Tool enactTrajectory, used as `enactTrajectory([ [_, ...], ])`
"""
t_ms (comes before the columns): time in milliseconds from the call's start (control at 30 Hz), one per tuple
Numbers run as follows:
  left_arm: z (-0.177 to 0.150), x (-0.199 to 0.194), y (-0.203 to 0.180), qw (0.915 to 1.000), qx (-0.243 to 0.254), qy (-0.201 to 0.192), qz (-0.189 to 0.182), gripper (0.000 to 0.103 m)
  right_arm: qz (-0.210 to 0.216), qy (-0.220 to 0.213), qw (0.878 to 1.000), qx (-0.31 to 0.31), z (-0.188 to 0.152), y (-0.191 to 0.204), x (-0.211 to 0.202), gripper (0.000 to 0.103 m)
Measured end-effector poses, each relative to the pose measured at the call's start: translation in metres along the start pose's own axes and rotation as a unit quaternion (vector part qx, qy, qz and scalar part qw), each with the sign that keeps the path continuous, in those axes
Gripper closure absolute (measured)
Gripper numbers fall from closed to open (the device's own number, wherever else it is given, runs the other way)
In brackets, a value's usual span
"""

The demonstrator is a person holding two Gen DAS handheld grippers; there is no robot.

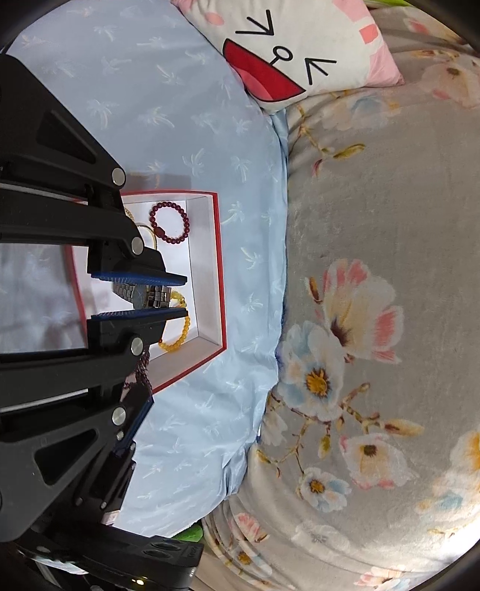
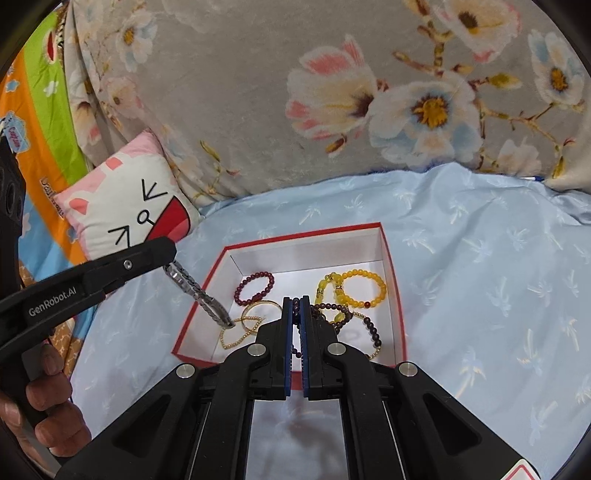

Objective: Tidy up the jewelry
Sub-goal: 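Carry the watch and the dark bead necklace over the red box with both tools, then open both tools to drop the watch and necklace into the box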

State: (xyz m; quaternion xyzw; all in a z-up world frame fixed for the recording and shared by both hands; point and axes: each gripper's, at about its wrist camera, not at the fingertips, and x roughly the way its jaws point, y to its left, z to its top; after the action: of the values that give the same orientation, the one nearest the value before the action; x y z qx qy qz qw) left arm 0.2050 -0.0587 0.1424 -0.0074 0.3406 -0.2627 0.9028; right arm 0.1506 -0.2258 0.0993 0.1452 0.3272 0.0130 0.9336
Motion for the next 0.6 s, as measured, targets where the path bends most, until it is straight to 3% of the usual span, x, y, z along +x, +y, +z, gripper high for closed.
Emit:
enactTrajectory([
  [333, -0.005, 0.057, 0.014, 0.9985, -0.01, 0.053, 0.005, 0.092, -0.001, 0.059, 0.998, -0.015, -0.019, 0.004, 0.045, 0.099],
  [600, 0.002, 0.095, 0.015, 0.9961, -0.015, 0.086, 0.013, 0.091, -0.01, 0.073, 0.997, -0.022, -0.013, 0.001, 0.061, 0.098],
])
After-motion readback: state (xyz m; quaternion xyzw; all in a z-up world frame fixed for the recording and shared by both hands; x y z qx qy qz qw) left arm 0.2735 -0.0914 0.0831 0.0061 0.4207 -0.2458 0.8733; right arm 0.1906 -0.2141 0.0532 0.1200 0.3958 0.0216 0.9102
